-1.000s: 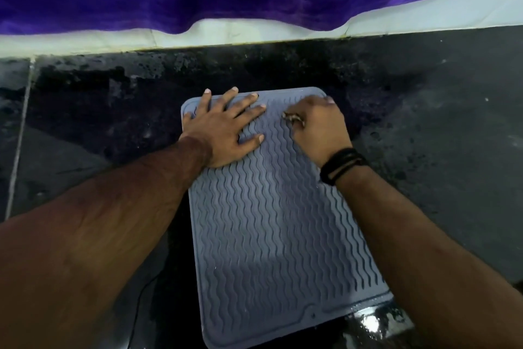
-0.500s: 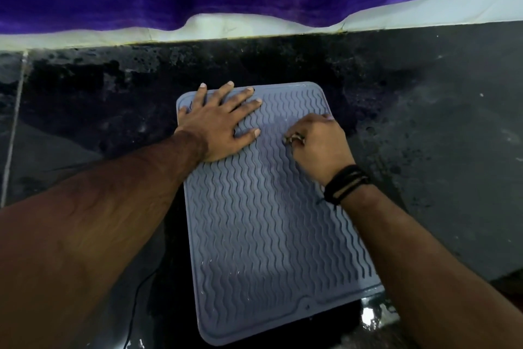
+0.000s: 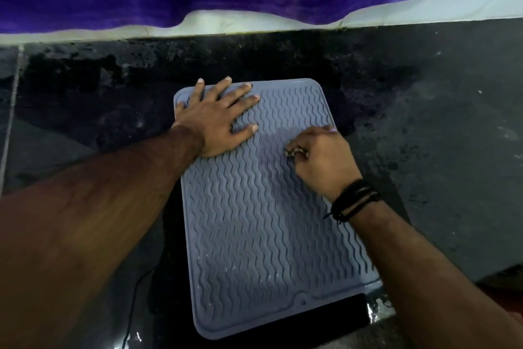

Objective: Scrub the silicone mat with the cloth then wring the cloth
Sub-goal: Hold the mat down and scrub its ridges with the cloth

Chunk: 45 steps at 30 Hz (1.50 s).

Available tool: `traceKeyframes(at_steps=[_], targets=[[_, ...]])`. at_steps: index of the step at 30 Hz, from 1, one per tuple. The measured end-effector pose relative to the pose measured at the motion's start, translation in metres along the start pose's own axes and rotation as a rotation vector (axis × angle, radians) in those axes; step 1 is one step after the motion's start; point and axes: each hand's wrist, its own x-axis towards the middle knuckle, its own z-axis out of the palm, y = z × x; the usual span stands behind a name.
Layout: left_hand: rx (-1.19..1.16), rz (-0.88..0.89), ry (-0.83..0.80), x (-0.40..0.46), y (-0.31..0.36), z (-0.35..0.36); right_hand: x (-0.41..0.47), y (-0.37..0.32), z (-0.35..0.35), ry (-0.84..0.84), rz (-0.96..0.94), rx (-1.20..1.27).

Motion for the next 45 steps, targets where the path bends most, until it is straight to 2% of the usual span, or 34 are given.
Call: traceKeyframes(at_steps=[3,8,15,20,24,27,31,33,37,41,45], targets=[[-0.013,-0.018,-0.010,0.002,0.001,0.000,0.022,-0.003,-0.001,0.101,0.020,0.006],[-0.012,-0.027,-0.013,0.003,-0.001,0.002,0.031,-0.008,0.010,-0.076,0.048,-0.118],[-0.017,-0.017,-0.009,0.003,-0.001,0.002,-0.036,-0.002,-0.003,-0.051,0.003,-0.056],[-0.007,-0.016,-0.016,0.001,0.001,0.000,-0.003,-0.003,0.001,0.121,0.024,-0.020],[0.007,-0.014,-0.028,0.001,0.002,-0.002,0.012,-0.006,0.011,-0.030,0.042,-0.108],[-0.022,-0.018,-0.019,-0.001,0.003,-0.003,-0.017,-0.003,0.004,-0.012,0.039,-0.078],[-0.018,-0.018,-0.035,0.000,0.003,-0.004,-0.059,-0.002,-0.002,-0.087,0.033,-0.072],[-0.025,-0.028,-0.043,0.000,0.002,-0.005,-0.063,-0.003,-0.003,-0.059,0.034,-0.026],[-0.013,-0.014,-0.037,-0.001,0.003,-0.005,-0.037,-0.004,-0.004,0.112,0.038,-0.001],[0.010,0.002,-0.029,0.000,0.004,-0.006,-0.015,-0.010,0.007,0.013,0.020,-0.070],[0.011,0.020,-0.023,0.001,0.001,-0.004,-0.046,-0.004,0.004,0.031,0.026,-0.042]])
